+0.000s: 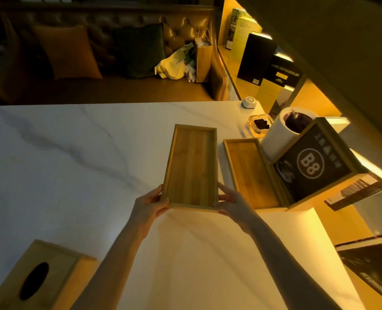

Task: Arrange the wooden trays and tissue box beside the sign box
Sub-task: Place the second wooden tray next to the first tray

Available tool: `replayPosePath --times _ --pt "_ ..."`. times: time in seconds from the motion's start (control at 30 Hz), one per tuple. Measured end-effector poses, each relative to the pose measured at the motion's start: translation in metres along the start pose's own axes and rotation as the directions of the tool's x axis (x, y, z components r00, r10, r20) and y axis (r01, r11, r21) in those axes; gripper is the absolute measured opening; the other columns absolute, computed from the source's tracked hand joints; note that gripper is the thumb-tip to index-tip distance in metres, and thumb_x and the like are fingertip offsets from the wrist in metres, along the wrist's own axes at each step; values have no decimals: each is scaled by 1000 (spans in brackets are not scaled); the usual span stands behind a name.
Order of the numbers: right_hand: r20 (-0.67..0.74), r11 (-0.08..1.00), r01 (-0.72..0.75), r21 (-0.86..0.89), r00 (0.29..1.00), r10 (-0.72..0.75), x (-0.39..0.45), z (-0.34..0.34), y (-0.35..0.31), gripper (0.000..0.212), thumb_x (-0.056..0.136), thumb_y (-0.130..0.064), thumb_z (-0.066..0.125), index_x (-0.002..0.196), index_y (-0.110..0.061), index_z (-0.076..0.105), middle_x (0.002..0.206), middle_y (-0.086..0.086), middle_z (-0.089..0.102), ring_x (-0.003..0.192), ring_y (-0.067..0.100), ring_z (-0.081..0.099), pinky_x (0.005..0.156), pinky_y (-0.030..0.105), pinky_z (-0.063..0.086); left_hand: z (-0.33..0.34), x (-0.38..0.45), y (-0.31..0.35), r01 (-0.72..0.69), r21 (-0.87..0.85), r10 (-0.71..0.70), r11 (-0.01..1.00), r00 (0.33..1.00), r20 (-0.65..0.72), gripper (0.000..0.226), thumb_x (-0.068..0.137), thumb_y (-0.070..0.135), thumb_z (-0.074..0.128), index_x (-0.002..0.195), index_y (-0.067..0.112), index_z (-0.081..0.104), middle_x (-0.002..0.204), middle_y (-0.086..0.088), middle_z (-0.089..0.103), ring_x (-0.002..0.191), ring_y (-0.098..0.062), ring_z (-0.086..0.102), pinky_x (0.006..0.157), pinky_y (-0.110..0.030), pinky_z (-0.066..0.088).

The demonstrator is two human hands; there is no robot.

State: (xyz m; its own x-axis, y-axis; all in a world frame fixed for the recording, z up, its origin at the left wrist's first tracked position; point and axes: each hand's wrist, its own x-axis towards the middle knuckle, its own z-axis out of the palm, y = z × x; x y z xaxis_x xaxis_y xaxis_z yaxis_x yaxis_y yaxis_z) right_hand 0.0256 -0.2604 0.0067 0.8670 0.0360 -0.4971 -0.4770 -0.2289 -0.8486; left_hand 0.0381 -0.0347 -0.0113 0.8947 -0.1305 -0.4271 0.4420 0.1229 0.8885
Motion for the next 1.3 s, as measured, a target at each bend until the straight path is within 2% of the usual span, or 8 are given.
replayPosePath --times 0.1,0.37,0.67,1.0,1.07,1.17,1.23,1.3 --pt "-1 999 -31 -10 1000 31 6 -14 8 60 86 5 53 135 -25 37 99 -9 58 88 11 58 63 19 54 17 8 -8 26 -3 -26 1000 999 -31 36 87 4 50 121 14 52 109 -1 64 102 -23 61 92 -40 47" --pt "-6 997 -62 -54 998 62 25 -36 21 60 87 4 51 137 -25 34 112 2 56 102 19 55 78 28 50 40 29 -28 97 -10 -97 995 990 -98 38 87 5 50 125 11 49 119 -5 58 108 -28 57 98 -46 44" --pt "2 996 -70 -55 998 70 37 -43 28 60 86 7 51 138 -18 33 134 9 49 120 28 50 93 36 48 44 45 -41 156 -17 -157 988 980 -126 38 86 4 51 124 12 50 117 -6 60 106 -27 58 94 -43 47" --pt "-56 994 -59 -96 997 54 42 -38 41 60 86 10 48 138 -14 31 138 9 46 124 30 47 99 44 47 46 50 -54 141 41 -134 989 983 -128 39 87 6 52 124 18 50 111 1 62 102 -20 59 87 -34 50" --pt "-71 994 -37 -105 997 30 42 -37 43 52 87 6 49 134 -11 38 127 8 54 119 29 51 97 43 48 48 49 -57 117 90 -103 989 984 -142 40 86 6 52 124 17 49 110 2 62 102 -20 59 88 -33 50" --pt "-150 989 -9 -145 989 -13 40 -35 48 33 88 -2 52 120 -9 55 101 3 62 105 27 59 85 31 51 54 48 -61 42 305 16 951 983 -185 42 85 8 55 126 15 47 113 5 57 101 -17 56 93 -31 46" --pt "-210 974 -4 -224 977 -45 39 -33 52 28 88 -4 53 115 -8 59 100 8 66 98 26 61 79 30 51 57 49 -62 21 425 76 905 975 -209 43 85 9 56 126 12 46 116 0 55 101 -15 53 94 -29 42" --pt "-246 950 -9 -314 967 -72 40 -30 57 29 89 -5 53 117 -8 58 105 11 67 97 24 61 77 27 49 57 50 -64 32 477 84 878 972 -221 45 85 9 56 128 8 44 124 -11 55 110 -23 53 100 -36 41"
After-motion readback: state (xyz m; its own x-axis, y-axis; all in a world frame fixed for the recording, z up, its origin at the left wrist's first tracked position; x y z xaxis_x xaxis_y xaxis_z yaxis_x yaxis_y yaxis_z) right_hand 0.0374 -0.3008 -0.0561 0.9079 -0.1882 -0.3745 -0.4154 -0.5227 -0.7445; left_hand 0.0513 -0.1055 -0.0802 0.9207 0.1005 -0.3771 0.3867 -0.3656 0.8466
